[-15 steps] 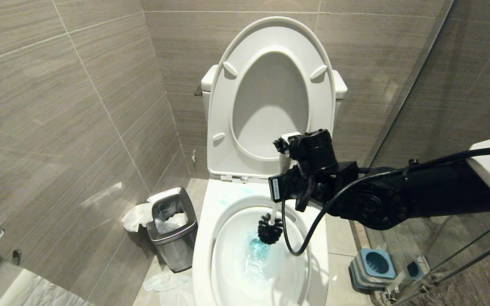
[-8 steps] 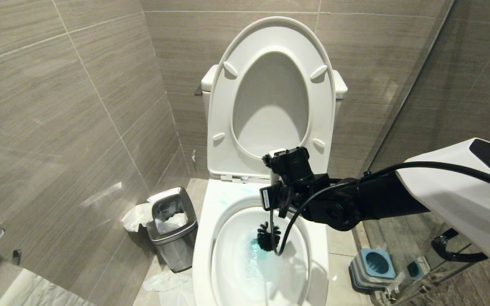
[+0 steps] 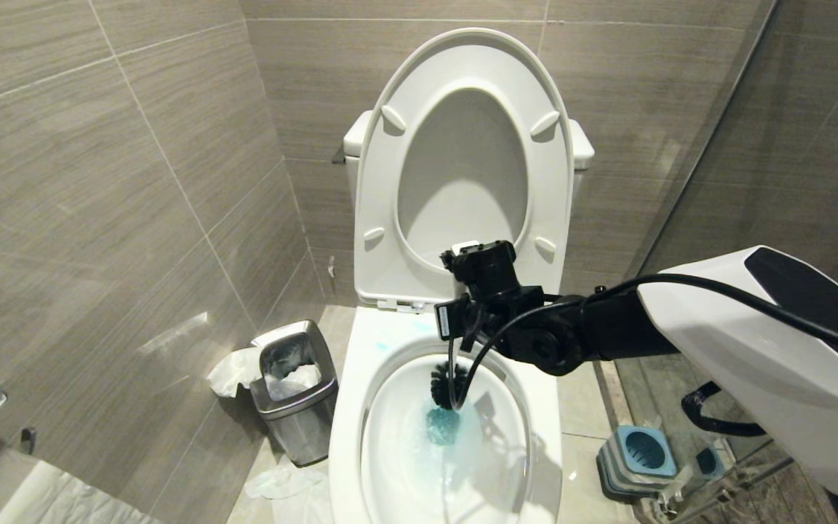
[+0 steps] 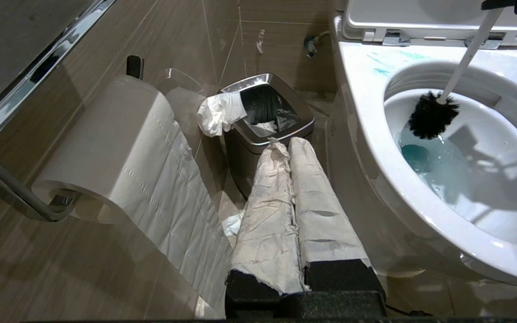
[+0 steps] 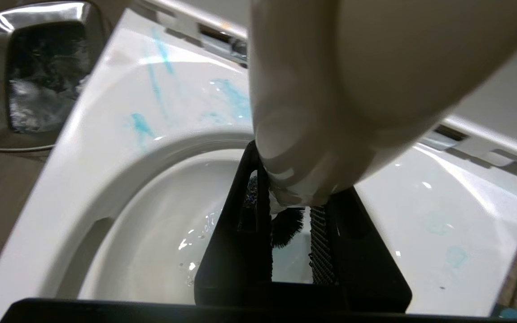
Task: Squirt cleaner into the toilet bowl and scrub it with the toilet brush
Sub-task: Scrub the toilet bowl
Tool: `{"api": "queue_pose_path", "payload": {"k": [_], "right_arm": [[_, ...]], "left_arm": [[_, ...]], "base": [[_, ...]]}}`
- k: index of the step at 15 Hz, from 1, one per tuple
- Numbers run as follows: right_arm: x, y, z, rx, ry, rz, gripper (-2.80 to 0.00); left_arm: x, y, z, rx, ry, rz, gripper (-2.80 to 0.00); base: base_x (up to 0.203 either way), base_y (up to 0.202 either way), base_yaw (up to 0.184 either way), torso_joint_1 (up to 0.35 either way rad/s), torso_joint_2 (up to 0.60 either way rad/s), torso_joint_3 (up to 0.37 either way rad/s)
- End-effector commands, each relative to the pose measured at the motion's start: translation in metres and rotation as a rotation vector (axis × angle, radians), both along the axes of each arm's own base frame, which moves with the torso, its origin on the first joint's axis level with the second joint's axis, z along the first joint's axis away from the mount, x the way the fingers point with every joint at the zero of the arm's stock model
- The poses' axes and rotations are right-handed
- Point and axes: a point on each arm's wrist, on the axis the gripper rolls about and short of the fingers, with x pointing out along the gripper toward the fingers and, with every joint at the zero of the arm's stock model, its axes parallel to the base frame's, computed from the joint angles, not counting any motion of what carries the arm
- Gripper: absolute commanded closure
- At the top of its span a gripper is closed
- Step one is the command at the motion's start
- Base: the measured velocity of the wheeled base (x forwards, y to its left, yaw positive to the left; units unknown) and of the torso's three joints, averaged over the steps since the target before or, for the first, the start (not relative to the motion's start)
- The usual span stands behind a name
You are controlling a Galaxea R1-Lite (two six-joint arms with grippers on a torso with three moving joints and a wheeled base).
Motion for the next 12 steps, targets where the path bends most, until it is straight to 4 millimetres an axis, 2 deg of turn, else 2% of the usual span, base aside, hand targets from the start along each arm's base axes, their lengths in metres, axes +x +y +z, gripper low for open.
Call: {"api": "queue_pose_path", "payload": {"k": [1,6,8,12], "right_arm": [[-0.007,0.013,-0.003,0.006,0.003,0.027,0.0],[-0.039,0.04,0.004,0.031,0.015,0.101,0.0],[-0.056,0.037,0.007,0.019,0.037,0.118,0.0],[-0.106,0.022,0.018,0.011,0.093,0.162,0.0]], "left_arm": [[0.0,0.0,0.0,0.0,0.003,0.0,0.0],[0.0,0.0,-0.001,0.0,0.004,0.0,0.0],[0.0,0.0,0.0,0.0,0.002,0.0,0.0],[0.0,0.0,-0.001,0.0,0.004,0.0,0.0]], "base": [[0.0,0.0,0.0,0.0,0.0,0.0],[0.0,0.0,0.0,0.0,0.0,0.0],[0.0,0.0,0.0,0.0,0.0,0.0],[0.0,0.0,0.0,0.0,0.0,0.0]]}}
